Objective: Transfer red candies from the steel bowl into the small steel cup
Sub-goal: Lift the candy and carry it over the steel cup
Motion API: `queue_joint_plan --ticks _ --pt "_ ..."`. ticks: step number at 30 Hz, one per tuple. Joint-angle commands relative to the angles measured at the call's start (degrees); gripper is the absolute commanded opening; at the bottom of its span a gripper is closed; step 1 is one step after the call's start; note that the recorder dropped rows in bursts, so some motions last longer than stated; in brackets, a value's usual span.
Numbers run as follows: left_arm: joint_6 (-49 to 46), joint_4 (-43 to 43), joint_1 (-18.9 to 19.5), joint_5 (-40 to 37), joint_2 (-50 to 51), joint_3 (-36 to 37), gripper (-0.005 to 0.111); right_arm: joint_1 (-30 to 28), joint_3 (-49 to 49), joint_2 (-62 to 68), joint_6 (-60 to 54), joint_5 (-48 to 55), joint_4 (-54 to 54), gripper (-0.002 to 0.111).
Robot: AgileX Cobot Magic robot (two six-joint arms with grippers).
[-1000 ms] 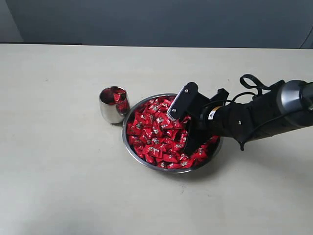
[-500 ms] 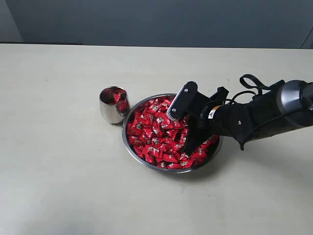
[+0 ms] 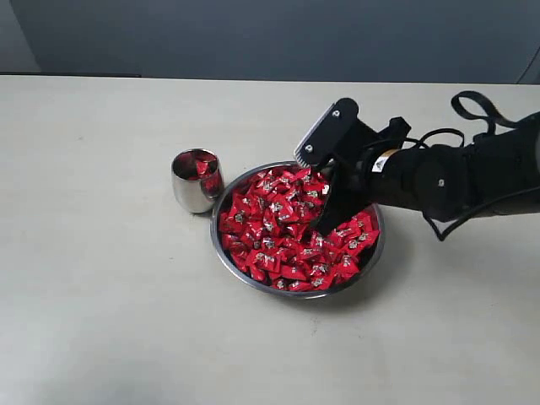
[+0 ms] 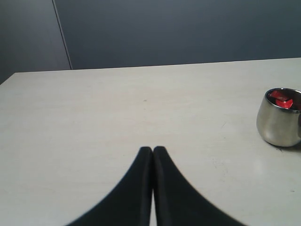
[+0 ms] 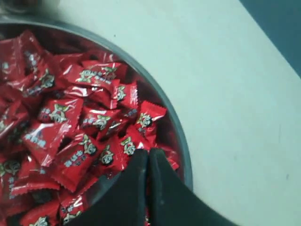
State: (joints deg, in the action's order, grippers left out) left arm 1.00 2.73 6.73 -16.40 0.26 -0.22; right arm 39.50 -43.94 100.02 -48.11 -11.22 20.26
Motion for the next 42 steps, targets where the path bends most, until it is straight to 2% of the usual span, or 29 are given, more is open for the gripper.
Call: queue_joint_plan --ticks 1,9,12,20,25,35,42 --pt "0.1 -0.2 0.0 0.1 -0.3 0.2 0.000 -0.2 0.2 -2.5 0.1 -0.2 1.4 -0.001" --pt "0.1 -0.2 0.0 0.1 -0.3 0.2 0.000 -0.1 0.2 -2.5 5.6 -9.8 2.1 -0.001" --pt "0.1 -0.2 0.0 0.1 -0.3 0.2 0.000 -0.1 0.2 -2.5 8.8 -11.4 -2.4 -0.001" --pt "0.1 -0.2 0.0 0.1 -0.3 0.2 0.000 -0.1 -4.2 -2.4 12.9 -9.9 -4.0 -0.001" --pt "0.1 -0.2 0.0 0.1 -0.3 0.2 0.000 -0.1 -8.3 0.1 18.5 -6.7 -9.1 -0.001" --pt "0.1 -0.2 0.0 0.1 -0.3 0.2 0.000 -0.1 -18.3 8.0 43.1 -1.7 -34.9 -0.001" --pt "0.1 -0.2 0.0 0.1 -0.3 0.2 0.000 -0.1 -21.8 9.8 76.4 -9.3 -66.0 -0.001"
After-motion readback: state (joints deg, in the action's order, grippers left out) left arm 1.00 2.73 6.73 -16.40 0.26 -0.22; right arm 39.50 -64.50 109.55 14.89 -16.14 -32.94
